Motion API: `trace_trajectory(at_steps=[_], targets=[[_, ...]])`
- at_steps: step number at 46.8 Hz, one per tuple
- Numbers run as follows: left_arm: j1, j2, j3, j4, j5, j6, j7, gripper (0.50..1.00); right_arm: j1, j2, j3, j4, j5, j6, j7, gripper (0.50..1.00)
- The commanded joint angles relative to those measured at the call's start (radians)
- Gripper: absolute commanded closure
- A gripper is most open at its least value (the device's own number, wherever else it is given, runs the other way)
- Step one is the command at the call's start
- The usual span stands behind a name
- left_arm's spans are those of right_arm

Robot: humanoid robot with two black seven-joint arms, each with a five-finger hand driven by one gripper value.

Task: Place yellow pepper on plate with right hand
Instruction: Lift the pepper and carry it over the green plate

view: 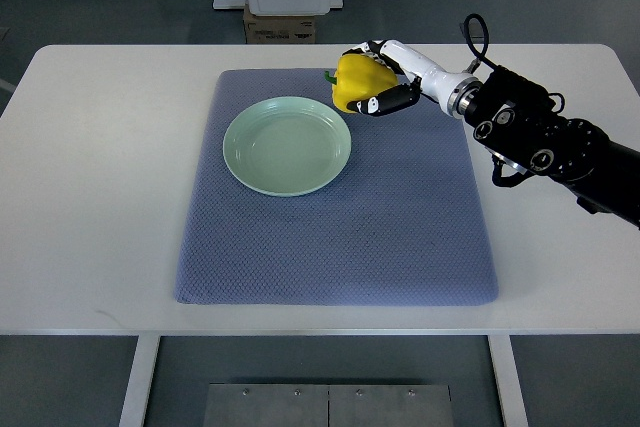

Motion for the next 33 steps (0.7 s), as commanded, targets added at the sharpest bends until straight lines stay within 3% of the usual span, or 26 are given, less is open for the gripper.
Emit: trace_trajectory(at_steps=[1, 24, 33], targets=[[0.0, 0.0, 0.0, 0.0, 0.0, 0.0, 0.0, 0.5, 0.014, 0.023, -0.001, 0.0, 0.0, 0.014, -0.002, 1.0], [0.0, 0.0, 0.0, 0.0, 0.0, 0.0, 0.0, 0.5, 0.026, 0.063, -0.002, 0.004, -0.002, 0.033, -0.02, 1.0], [0.0, 0.0, 0.0, 0.0, 0.0, 0.0, 0.0, 0.5, 0.02, 0.063, -0.004, 0.061, -0.003, 0.033, -0.017, 1.0]])
